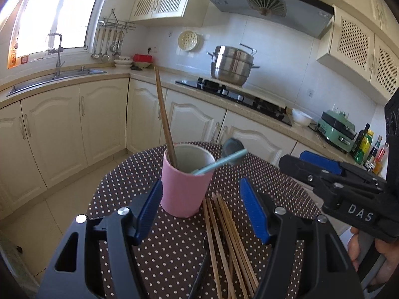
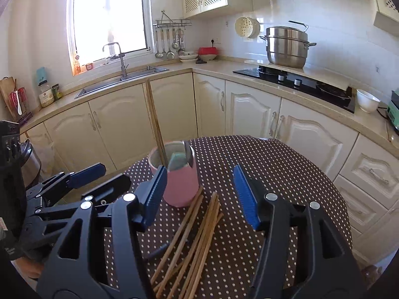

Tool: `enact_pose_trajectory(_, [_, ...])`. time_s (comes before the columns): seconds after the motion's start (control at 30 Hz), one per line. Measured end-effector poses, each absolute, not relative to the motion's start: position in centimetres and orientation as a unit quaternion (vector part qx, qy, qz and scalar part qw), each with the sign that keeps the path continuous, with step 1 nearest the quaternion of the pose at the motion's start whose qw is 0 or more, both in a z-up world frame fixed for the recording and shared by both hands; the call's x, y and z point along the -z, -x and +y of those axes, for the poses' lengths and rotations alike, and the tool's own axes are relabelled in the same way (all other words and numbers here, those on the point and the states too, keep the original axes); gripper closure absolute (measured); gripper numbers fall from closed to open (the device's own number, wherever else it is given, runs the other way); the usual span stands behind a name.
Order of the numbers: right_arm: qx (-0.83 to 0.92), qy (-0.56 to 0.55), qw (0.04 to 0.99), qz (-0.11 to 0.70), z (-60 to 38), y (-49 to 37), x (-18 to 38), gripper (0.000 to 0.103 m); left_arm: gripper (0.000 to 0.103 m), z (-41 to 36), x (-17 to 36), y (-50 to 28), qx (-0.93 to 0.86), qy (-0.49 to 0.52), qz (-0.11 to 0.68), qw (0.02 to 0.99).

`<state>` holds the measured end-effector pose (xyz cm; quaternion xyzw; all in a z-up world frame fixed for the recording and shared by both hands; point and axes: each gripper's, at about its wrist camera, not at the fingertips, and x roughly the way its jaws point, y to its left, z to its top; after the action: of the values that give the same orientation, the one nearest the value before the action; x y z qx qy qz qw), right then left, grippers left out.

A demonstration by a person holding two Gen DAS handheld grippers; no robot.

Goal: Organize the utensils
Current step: 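Move both grippers back down to the chopstick pile beside the cup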

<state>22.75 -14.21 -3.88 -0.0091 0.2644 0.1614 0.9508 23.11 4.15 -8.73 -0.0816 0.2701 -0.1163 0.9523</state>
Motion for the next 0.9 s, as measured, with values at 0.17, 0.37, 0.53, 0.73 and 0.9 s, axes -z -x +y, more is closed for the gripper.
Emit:
enact_pose_trajectory(0.17, [-0.150,0.002,0.946,0.287,-16.2,-21.8,6.0,0.047,0.040,2.6,11.7,-24.0,0.128,0.063,0.356,0.923])
enact_pose_trajectory(0.37, [-0.141,-0.008,0.935,0.327,-18.1,-22.3,9.3,0.047,0.059,1.9,15.5,-26.2,0.143,0.079,0.441,0.882])
enact_pose_trajectory(0.53, [-0.143,-0.015,0.921,0.361,-18.7,-23.4,11.6,0.047,0.068,1.3,17.7,-27.8,0.151,0.086,0.477,0.861])
enact_pose_trajectory(0.73, [-0.151,-0.022,0.909,0.388,-19.0,-24.6,13.5,0.047,0.077,0.6,19.4,-29.4,0.147,0.081,0.500,0.850])
enact_pose_trajectory(0.9, [-0.158,-0.028,0.901,0.404,-19.0,-25.4,14.6,0.047,0.079,-0.1,20.5,-30.5,0.146,0.077,0.507,0.846])
